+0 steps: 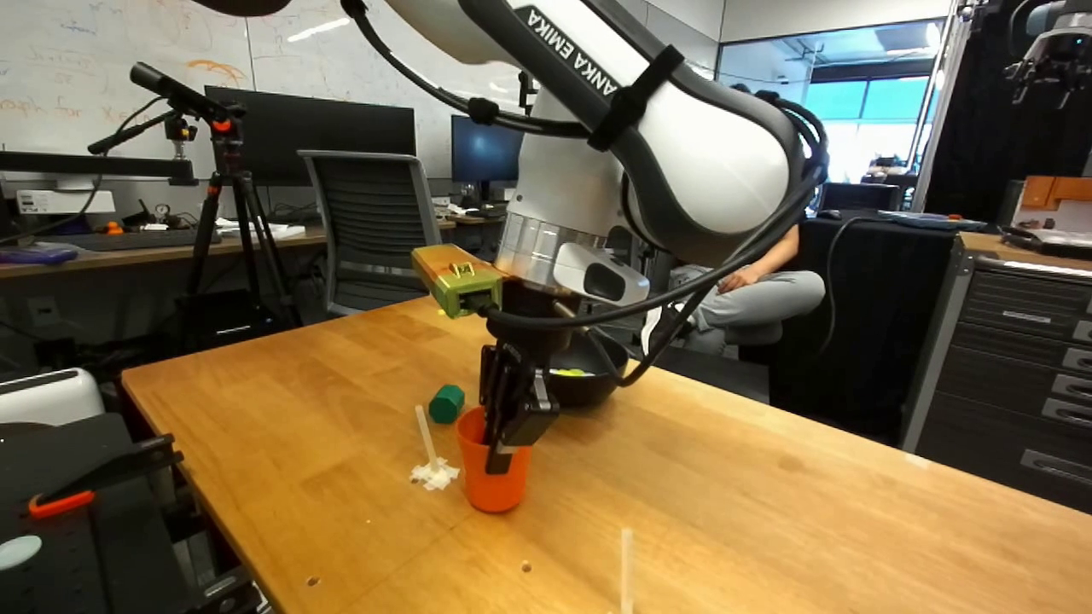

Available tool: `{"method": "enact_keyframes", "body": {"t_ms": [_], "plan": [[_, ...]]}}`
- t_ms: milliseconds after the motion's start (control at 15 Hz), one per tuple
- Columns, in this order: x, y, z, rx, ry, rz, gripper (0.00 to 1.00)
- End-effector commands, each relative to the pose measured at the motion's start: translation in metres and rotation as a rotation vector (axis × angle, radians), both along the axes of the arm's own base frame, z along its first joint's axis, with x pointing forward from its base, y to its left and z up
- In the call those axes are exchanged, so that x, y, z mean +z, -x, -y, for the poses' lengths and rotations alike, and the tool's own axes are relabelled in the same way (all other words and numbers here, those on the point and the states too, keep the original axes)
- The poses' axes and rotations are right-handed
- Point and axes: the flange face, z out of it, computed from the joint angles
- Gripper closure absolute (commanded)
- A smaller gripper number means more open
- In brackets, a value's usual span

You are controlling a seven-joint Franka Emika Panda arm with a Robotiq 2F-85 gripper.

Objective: Pour the contents in the cup into the bowl

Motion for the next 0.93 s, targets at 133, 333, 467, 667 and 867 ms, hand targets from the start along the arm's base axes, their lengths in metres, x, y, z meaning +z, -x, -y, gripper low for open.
{"method": "enact_keyframes", "body": {"t_ms": [133, 333, 467, 667, 867], "plan": [[0.0, -0.001, 0.001, -0.028, -0.006, -0.028, 0.4], [0.0, -0.001, 0.0, -0.022, -0.008, -0.028, 0.35], [0.003, -0.001, 0.0, -0.018, -0.009, -0.023, 0.35], [0.011, -0.003, 0.001, -0.011, -0.012, -0.004, 0.28], [0.024, -0.007, 0.003, -0.003, -0.014, 0.028, 0.18]]}}
